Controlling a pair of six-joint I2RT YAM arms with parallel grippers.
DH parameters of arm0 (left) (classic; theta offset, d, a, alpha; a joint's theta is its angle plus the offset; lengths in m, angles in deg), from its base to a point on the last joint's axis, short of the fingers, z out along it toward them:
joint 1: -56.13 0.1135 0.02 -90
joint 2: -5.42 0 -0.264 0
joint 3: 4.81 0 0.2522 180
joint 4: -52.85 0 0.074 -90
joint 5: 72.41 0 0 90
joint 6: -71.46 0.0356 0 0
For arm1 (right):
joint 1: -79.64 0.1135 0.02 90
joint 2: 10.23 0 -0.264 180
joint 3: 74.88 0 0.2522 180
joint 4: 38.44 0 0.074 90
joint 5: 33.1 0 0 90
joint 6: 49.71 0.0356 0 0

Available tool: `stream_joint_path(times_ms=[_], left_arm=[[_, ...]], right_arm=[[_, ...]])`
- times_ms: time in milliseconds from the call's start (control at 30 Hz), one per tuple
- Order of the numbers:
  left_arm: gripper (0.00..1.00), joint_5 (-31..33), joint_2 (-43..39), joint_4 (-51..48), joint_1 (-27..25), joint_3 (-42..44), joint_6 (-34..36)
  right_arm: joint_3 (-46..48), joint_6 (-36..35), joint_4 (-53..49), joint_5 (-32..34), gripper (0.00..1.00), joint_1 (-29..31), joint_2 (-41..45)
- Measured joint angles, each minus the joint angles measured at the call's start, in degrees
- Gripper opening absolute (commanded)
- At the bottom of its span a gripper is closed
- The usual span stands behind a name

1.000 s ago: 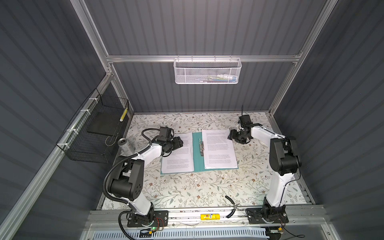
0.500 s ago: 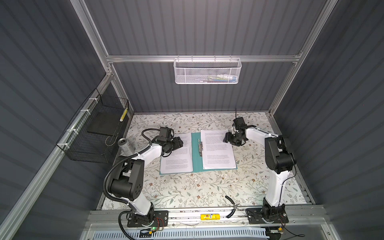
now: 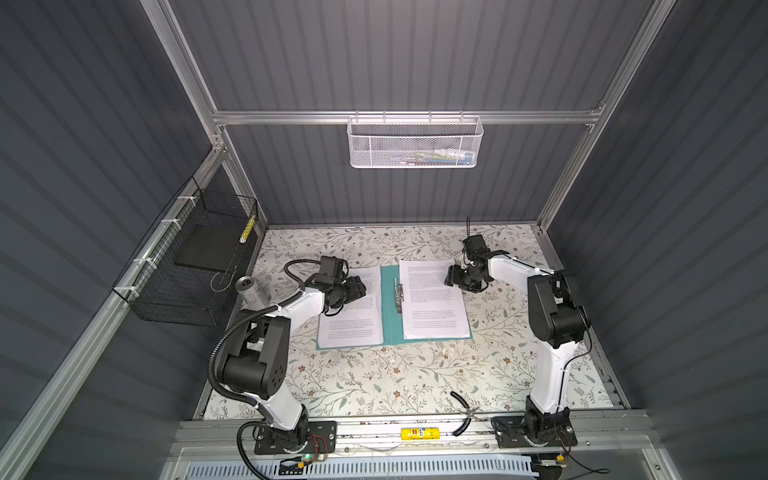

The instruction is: Put the files into the folder

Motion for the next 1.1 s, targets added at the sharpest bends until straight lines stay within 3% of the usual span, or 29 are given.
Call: stream_joint_path(times_ms=[1100], left_arm=[[0.73,0.0,0.1,0.0,0.0,0.2,0.0]], right_arm=[[-2.8,-0.5,-1.8,3.1,0.69,2.9,0.0]])
